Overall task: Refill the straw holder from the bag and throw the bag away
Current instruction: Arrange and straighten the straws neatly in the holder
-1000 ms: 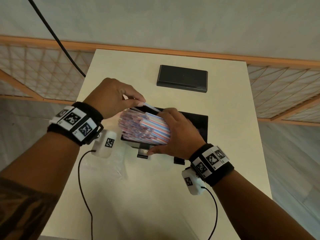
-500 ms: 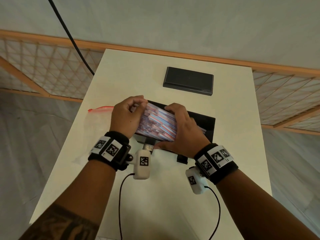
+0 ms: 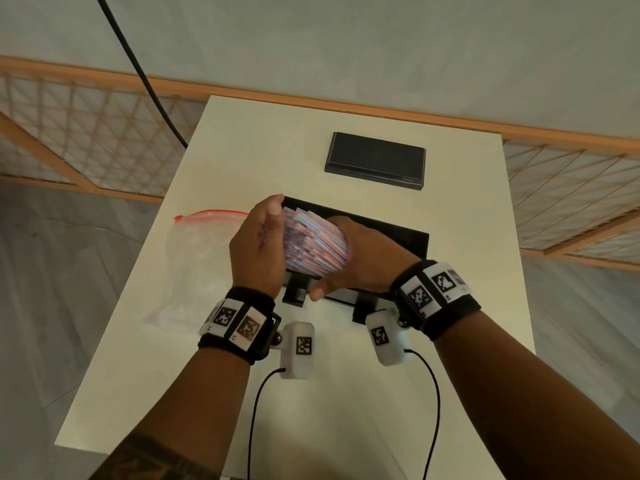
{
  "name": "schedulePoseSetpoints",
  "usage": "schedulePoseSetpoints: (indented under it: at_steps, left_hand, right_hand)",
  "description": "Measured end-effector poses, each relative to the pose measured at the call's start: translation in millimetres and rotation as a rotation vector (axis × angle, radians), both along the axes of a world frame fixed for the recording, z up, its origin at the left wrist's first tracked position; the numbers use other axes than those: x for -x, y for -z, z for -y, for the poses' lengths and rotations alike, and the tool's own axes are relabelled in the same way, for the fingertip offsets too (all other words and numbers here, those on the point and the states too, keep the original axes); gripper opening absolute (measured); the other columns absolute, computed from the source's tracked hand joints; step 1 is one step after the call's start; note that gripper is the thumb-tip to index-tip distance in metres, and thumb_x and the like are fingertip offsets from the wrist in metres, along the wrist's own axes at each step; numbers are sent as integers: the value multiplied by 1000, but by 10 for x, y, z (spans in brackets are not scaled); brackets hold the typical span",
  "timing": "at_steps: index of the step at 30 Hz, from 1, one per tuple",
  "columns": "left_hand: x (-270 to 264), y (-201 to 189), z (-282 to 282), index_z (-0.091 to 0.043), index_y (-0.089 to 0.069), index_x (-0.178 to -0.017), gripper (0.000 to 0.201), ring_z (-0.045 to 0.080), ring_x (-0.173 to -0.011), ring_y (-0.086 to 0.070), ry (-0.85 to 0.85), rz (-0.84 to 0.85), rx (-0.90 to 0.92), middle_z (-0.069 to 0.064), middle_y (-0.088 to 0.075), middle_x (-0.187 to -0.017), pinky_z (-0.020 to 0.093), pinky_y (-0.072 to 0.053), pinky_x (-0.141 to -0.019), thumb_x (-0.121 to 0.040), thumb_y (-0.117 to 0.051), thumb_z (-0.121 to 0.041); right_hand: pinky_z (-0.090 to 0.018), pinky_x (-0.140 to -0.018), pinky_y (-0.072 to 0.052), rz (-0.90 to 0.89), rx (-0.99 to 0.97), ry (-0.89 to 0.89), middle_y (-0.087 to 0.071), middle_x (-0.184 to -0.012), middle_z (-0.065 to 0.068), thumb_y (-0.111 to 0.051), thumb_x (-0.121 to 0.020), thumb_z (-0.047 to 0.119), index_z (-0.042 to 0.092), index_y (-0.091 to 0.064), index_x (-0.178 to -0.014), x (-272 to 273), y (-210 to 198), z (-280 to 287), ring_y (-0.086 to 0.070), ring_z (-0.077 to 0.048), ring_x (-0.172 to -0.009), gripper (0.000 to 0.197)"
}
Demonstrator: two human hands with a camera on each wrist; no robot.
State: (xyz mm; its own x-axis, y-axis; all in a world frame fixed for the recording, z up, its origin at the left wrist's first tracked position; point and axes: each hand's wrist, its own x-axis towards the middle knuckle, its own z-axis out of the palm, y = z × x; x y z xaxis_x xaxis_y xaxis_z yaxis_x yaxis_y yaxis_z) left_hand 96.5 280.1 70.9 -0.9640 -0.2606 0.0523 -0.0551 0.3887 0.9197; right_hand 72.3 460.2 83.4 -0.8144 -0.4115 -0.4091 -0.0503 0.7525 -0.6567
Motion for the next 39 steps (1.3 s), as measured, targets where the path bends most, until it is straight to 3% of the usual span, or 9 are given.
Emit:
schedulePoseSetpoints:
  at_steps: [5,8,15,18,22,27,30,34,39]
  left_hand:
    - [0,38,36,-21,-67,-131,64,10,-111,-68,26,-18,-119,-3,-72,-122,19,-56,-92,-100,-27,-60]
    - [-17,45,82,-21,-64,-135,69,5,-113,-67,99,-32,-112,-5,-71,-125,12,-53,-92,-97,-25,-63]
    - [-67,41,141,-26,-59,-140,91,10,-122,-65,207,-4,-207,-2,-68,-133,27,-53,-102,-85,-21,-87]
    - [-77,15,144,-27,-58,-141,95,6,-118,-67,229,25,-218,-5,-70,-130,21,-54,-99,-81,-19,-90]
    - [-138,-10,147,-30,-53,-146,99,3,-120,-65,272,75,-250,-8,-66,-135,14,-54,-97,-77,-20,-93]
    - [-192,4,159,-34,-47,-150,89,5,-136,-53,299,128,-266,-13,-54,-149,33,-46,-114,-83,-22,-88]
    - [-181,2,146,-36,-35,-156,81,9,-140,-49,321,150,-280,-9,-45,-158,17,-49,-104,-88,-25,-78]
    - [-172,0,179,-35,-35,-156,100,10,-139,-51,360,160,-223,-8,-47,-156,23,-48,-108,-76,-21,-94]
    - [-165,-12,175,-40,-31,-156,89,12,-137,-52,374,185,-166,-6,-43,-159,13,-49,-97,-82,-17,-88]
  right_hand:
    - [-31,-90,-54,118,-18,-34,-60,-114,10,-90,-49,64,30,-34,-134,94,-57,-37,-61,-8,-100,108]
    - [-33,-90,-54,142,-50,-55,-61,-111,10,-90,-50,64,30,-32,-135,139,-108,-44,-61,-8,-99,108]
    - [-35,-103,-47,159,-44,-64,-59,-122,15,-91,-43,63,36,-42,-138,133,-154,-15,-56,-7,-111,110]
    - [-38,-102,-49,133,-64,-40,-61,-120,16,-90,-36,68,39,-40,-135,120,-156,-7,-58,-9,-110,115]
    - [-35,-99,-50,39,-81,-18,-61,-118,14,-91,-39,65,39,-39,-136,16,-175,-1,-58,-10,-108,113]
    - [-34,-101,-49,-52,-30,11,-60,-124,11,-95,-44,57,32,-41,-139,-92,-161,19,-58,-10,-112,113]
    - [-37,-102,-50,-35,-43,-1,-60,-127,9,-95,-46,57,31,-39,-141,-68,-149,31,-58,-12,-113,114]
    - [-43,-98,-53,-97,-133,-18,-59,-126,9,-86,-40,72,35,-36,-139,-72,-129,50,-59,-13,-111,117]
    - [-42,-100,-51,-124,-136,-14,-58,-127,8,-89,-46,67,34,-34,-142,-113,-127,50,-58,-13,-112,115]
